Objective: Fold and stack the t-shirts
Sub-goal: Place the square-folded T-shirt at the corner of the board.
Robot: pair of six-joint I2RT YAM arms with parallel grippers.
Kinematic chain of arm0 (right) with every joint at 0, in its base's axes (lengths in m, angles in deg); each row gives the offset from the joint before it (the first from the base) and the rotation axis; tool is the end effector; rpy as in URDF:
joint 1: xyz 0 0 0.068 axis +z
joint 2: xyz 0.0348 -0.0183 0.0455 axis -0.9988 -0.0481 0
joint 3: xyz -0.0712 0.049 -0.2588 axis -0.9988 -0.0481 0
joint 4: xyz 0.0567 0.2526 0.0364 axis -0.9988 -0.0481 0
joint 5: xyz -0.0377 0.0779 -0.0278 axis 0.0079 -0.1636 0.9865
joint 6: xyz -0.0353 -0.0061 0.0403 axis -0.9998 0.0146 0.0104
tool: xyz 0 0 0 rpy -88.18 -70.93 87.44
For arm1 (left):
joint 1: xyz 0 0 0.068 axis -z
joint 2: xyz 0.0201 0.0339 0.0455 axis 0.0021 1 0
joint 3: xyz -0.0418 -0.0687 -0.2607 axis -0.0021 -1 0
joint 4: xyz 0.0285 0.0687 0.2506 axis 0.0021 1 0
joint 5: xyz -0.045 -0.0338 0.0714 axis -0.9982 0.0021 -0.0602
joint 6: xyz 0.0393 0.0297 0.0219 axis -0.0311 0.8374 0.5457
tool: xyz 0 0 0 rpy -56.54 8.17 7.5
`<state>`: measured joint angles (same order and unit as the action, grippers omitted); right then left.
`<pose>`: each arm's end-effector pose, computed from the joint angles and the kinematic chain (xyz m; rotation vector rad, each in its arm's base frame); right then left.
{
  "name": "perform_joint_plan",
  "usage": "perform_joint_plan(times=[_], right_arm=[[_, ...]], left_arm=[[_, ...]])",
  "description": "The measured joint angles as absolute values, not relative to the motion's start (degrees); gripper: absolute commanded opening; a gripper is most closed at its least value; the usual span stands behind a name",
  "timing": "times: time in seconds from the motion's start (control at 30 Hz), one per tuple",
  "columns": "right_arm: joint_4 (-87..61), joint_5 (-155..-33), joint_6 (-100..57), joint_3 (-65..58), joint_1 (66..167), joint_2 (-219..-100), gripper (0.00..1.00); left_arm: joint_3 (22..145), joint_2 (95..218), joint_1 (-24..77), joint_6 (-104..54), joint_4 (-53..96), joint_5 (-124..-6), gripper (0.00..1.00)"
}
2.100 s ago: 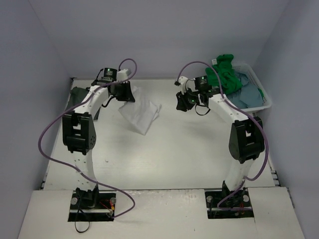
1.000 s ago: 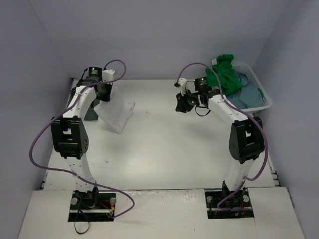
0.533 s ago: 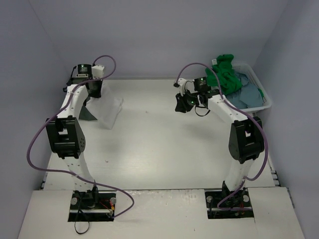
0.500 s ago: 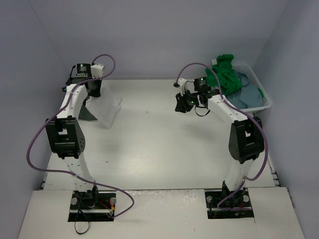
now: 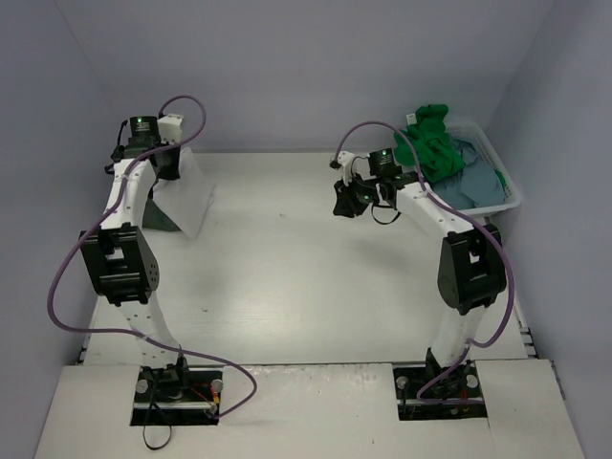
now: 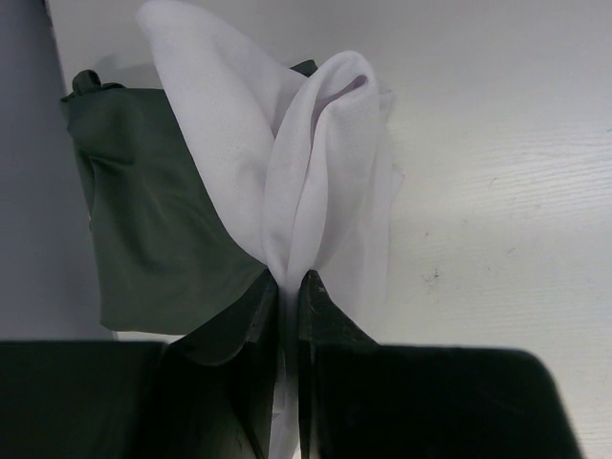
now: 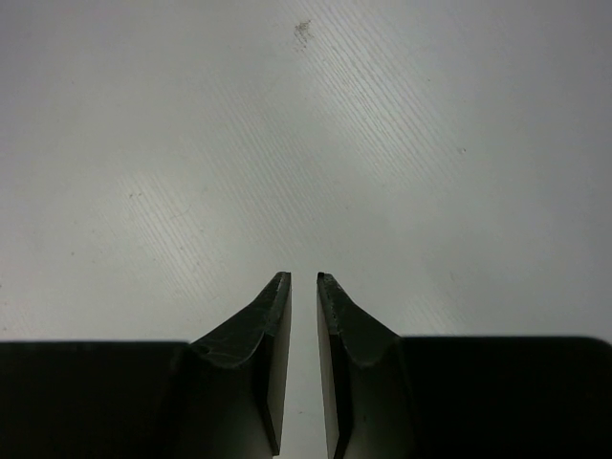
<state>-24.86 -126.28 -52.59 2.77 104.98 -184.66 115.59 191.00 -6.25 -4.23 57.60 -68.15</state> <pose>0.3961 0.1507 0.2628 -1.1012 1.8058 0.6956 0.4425 0.0405 0.3279 0.1735 2.2396 -0.0746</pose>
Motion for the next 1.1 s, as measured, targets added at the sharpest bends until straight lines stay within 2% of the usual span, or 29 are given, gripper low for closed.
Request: perform_joint_plan(times=[0.7,1.1], right_arm=[[-24.89,-126.26,-52.63,2.77,106.10,-184.68,0.14],[-24.93,-126.28,-52.66,2.77,106.16,-184.68,0.13]], left_arm=[[119.77,192.57,-12.00,-4.93,56.09,-68.83,0.00],[114.63,194.12,-16.52,-5.07,50.86,-68.48,0.00]])
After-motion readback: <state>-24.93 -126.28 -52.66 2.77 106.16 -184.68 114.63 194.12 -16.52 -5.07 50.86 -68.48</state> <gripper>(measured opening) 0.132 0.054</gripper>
